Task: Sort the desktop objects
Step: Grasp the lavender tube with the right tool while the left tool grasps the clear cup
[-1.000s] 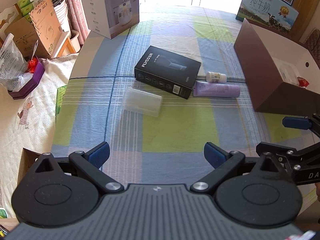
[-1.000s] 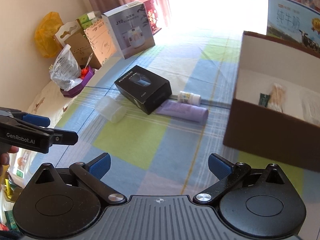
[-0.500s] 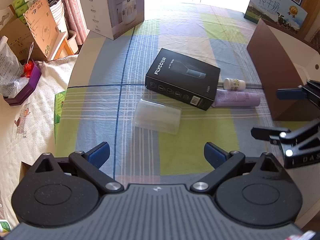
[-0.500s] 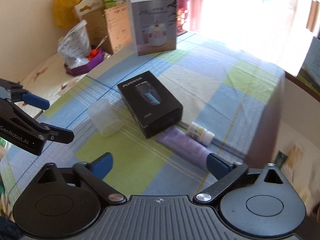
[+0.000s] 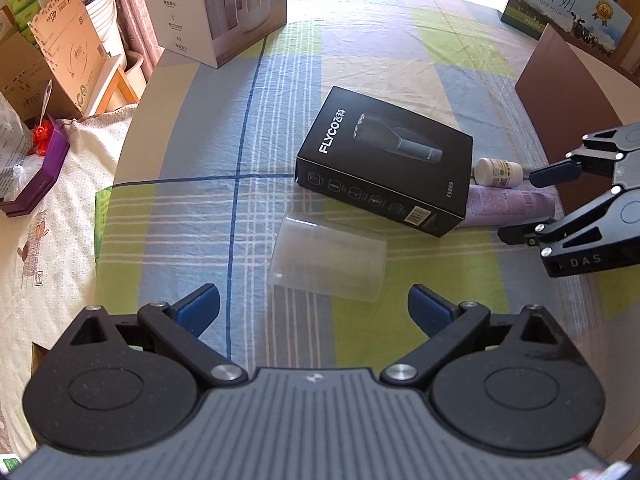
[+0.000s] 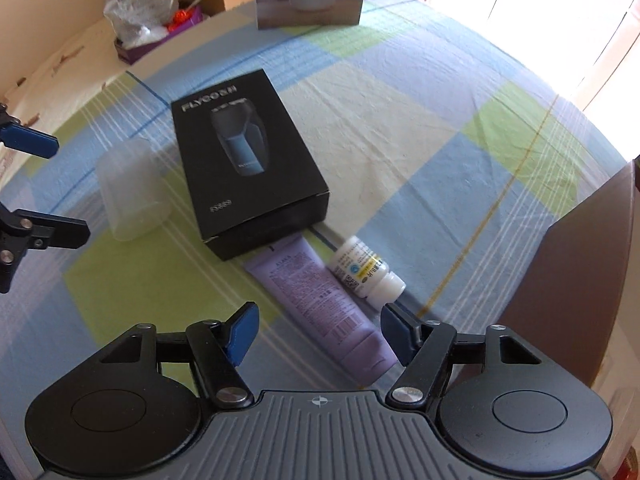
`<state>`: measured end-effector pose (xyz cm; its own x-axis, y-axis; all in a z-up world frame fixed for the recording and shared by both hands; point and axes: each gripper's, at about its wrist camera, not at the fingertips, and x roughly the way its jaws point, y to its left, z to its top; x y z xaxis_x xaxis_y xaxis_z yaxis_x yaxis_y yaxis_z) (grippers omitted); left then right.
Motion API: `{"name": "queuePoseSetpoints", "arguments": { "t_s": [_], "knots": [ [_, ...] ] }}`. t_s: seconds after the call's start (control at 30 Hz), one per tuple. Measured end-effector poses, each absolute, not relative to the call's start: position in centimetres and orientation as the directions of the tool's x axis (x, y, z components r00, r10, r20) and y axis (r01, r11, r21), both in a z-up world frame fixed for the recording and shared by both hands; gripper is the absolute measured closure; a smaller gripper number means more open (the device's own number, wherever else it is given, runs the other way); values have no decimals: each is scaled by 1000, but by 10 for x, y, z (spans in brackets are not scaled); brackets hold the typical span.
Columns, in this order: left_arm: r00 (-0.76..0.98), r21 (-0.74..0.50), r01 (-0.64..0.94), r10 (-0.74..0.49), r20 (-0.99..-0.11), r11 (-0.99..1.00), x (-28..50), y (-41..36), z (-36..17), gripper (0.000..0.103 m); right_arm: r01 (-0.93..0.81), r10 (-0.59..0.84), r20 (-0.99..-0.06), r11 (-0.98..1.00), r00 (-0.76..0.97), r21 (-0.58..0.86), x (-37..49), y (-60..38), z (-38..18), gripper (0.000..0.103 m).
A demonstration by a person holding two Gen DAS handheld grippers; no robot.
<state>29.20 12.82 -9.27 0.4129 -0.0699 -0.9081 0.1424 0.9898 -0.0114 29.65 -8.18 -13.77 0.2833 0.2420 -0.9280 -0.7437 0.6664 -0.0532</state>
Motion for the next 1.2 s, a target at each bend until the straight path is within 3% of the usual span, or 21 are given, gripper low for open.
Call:
{"name": "queuePoseSetpoints", "arguments": {
  "t_s": [0.17,0.23,0.3,0.87,0.97,1.1,1.2],
  "knots": [
    [403,-11,153,-72,-912,988,298,129,-98,4,-730,218,-942,683,255,-39,305,-79,-147,52],
    [399,-10,158,-73,-914,987,299,129,-100,4,-725,213,-948,688,238,-28,304,-79,-149,67],
    [397,-4,165,-71,-915,986,300,128,-102,4,-713,212,-952,701,218,-7,299,-81,-150,73],
    [410,95,288,-33,-911,953,320,113,-125,9,-315,218,-917,943,333,110,235,-123,-141,73],
    [405,95,295,-35,-914,951,325,112,-130,15,-300,229,-909,946,349,123,228,-124,-140,73],
    [404,57,298,-72,-912,953,327,112,-132,34,-299,241,-897,945,371,131,224,-127,-140,73],
    [411,61,296,-69,-909,953,325,112,-131,34,-294,246,-888,946,388,134,223,-128,-141,64]
  ]
}}
